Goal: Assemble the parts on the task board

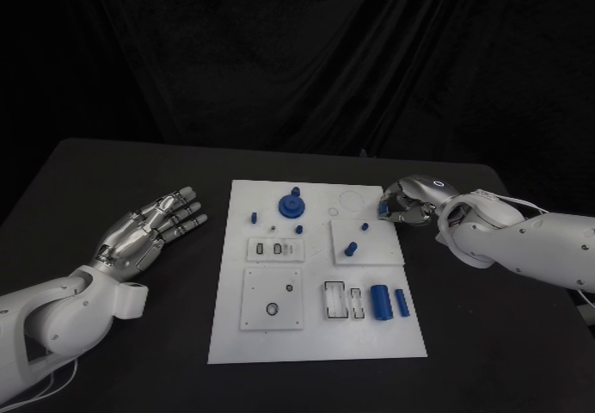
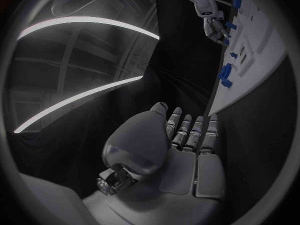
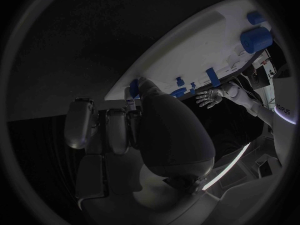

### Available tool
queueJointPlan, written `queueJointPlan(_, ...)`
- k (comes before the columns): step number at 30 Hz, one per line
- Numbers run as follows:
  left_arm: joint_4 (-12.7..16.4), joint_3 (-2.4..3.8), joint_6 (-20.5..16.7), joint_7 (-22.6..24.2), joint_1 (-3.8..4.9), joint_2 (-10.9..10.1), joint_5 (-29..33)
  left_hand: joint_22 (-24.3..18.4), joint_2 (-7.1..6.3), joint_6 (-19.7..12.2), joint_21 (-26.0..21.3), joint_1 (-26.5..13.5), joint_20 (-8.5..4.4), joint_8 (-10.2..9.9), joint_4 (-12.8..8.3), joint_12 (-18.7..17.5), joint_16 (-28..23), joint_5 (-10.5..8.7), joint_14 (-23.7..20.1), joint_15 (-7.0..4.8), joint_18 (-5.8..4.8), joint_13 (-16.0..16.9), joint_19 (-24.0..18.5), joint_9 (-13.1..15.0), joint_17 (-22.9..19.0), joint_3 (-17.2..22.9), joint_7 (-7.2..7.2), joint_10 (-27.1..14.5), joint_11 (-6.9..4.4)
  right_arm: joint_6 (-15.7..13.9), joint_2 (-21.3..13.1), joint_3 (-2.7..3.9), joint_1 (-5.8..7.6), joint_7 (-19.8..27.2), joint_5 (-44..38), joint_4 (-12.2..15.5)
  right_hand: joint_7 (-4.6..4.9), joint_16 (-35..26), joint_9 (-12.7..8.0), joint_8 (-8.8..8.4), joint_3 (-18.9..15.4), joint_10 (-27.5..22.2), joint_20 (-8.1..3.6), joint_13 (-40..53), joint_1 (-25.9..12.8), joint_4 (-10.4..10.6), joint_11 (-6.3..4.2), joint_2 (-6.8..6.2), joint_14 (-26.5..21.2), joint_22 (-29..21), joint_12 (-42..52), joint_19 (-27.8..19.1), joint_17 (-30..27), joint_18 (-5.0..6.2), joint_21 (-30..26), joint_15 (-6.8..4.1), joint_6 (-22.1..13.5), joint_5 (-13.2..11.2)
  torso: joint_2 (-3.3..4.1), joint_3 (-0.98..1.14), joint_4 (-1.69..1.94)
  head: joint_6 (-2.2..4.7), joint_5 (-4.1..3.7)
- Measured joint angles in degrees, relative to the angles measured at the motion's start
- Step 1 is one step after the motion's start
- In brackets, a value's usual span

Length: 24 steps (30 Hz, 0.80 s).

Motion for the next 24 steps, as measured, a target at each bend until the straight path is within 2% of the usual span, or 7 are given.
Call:
queueJointPlan(3,0.0,0.00,0.0,0.0,-0.02,0.0,0.0,0.0,0.00,-0.2,0.0,0.0,0.00,0.0,-0.2,0.0,0.0,0.00,-0.2,0.21,-0.01,0.0,0.0,0.0,0.0,0.2,0.20,0.0,0.00,-0.6,-0.2,-0.05,-0.01,0.2,0.0,0.3,-0.31,0.0,0.0,1.02,0.1,0.2,-0.16,0.0,0.2,-0.1,-0.21,0.14,0.1,0.0,0.0,0.2,0.0,0.00,0.0,-0.10,-0.3,0.5,-0.01,0.00,-0.01,-0.05,0.08)
queueJointPlan(9,0.0,0.00,0.0,0.0,-0.08,-0.1,0.0,0.0,0.00,-0.2,0.0,0.0,0.00,0.0,-0.2,0.0,0.0,0.00,-0.2,0.20,-0.01,0.0,0.0,0.0,0.0,0.2,0.20,0.0,0.00,-2.9,-1.0,-0.06,0.08,0.9,0.0,2.2,-0.31,0.0,0.0,1.19,0.1,0.2,-0.16,0.0,0.8,-0.3,-0.20,-0.09,0.1,0.0,0.0,0.2,0.0,0.00,0.0,-0.10,-0.3,0.8,-0.01,0.01,-0.01,-0.08,0.26)
queueJointPlan(13,0.0,0.00,0.0,0.0,-0.09,-0.1,0.0,0.0,0.00,-0.2,0.0,0.0,0.00,0.0,-0.2,0.0,0.0,0.00,-0.2,0.20,-0.01,0.0,0.0,0.0,0.0,0.2,0.20,0.0,0.00,-4.7,-1.3,0.01,1.79,1.3,-0.1,5.6,-0.36,0.0,0.0,1.31,0.1,0.2,-0.16,0.0,0.9,-0.3,-0.20,-0.05,0.1,0.0,0.0,0.2,0.0,0.00,0.0,-0.10,-0.4,1.3,-0.01,0.01,-0.02,-0.09,0.41)
queueJointPlan(18,0.0,0.00,0.0,0.0,-0.10,0.0,0.0,0.0,0.00,-0.2,0.0,0.0,0.00,0.0,-0.2,0.0,0.0,0.00,-0.2,0.20,0.00,0.0,0.0,0.0,0.0,0.2,0.20,0.0,0.00,-6.0,-1.0,0.15,4.26,1.4,-1.3,11.7,-0.62,0.2,0.0,1.35,0.1,0.4,-0.16,0.0,1.0,-0.3,0.01,-0.08,0.1,0.0,0.3,0.2,0.0,0.00,0.0,-0.10,-0.6,1.5,-0.01,0.02,-0.02,-0.37,0.69)
queueJointPlan(21,0.1,0.00,0.0,0.0,-0.10,0.1,0.0,0.0,0.00,-0.2,0.0,0.0,0.00,0.0,-0.2,0.0,0.0,0.00,-0.2,0.21,0.00,0.0,0.0,0.0,0.0,0.2,0.20,0.0,0.00,-6.1,0.4,0.16,4.61,1.2,-2.4,14.6,-0.61,0.7,0.0,1.36,0.1,0.8,-0.37,0.0,1.0,-0.3,0.00,-0.08,0.1,0.0,0.5,0.4,0.0,0.00,0.4,-0.10,-0.6,1.7,-0.02,0.02,-0.02,-0.45,0.79)
queueJointPlan(24,0.1,0.00,0.0,0.0,-0.10,0.2,0.0,0.0,0.00,-0.2,0.0,0.0,0.00,0.0,-0.2,0.0,0.0,0.00,-0.2,0.20,0.00,0.0,0.0,0.0,0.0,0.2,0.20,0.0,0.00,-6.1,2.1,0.17,4.12,1.0,-3.4,16.2,-0.60,0.9,0.0,1.36,0.1,0.8,-0.36,0.0,1.0,-0.3,0.00,-0.08,0.1,0.0,0.9,0.8,0.0,0.01,0.7,-0.10,-0.6,2.7,-0.04,0.00,-0.02,-0.54,0.86)
